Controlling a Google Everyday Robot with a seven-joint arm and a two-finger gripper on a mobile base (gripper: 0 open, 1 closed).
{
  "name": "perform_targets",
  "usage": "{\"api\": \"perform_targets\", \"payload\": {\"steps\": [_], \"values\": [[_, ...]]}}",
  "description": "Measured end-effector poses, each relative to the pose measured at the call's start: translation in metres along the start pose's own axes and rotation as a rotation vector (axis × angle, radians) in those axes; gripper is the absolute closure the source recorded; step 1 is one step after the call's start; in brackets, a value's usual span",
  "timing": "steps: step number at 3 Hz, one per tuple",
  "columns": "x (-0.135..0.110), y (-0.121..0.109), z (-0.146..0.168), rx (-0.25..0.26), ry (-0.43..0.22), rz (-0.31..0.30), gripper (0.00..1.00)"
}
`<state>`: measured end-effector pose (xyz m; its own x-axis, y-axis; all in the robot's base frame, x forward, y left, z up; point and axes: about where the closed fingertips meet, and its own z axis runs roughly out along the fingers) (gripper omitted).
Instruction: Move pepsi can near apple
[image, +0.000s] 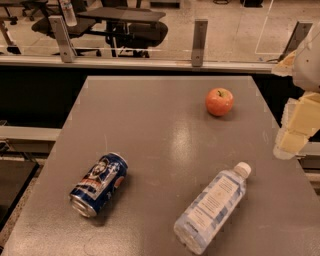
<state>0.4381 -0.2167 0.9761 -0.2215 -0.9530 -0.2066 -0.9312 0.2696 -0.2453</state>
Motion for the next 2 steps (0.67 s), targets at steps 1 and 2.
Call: {"api": "perform_targets", "payload": {"steps": [1,2], "values": [[-0.004,-0.001,0.0,-0.002,-0.01,-0.007,0.0],[-0.019,-0.005,0.002,-0.011,-0.048,-0.037,0.0]]}}
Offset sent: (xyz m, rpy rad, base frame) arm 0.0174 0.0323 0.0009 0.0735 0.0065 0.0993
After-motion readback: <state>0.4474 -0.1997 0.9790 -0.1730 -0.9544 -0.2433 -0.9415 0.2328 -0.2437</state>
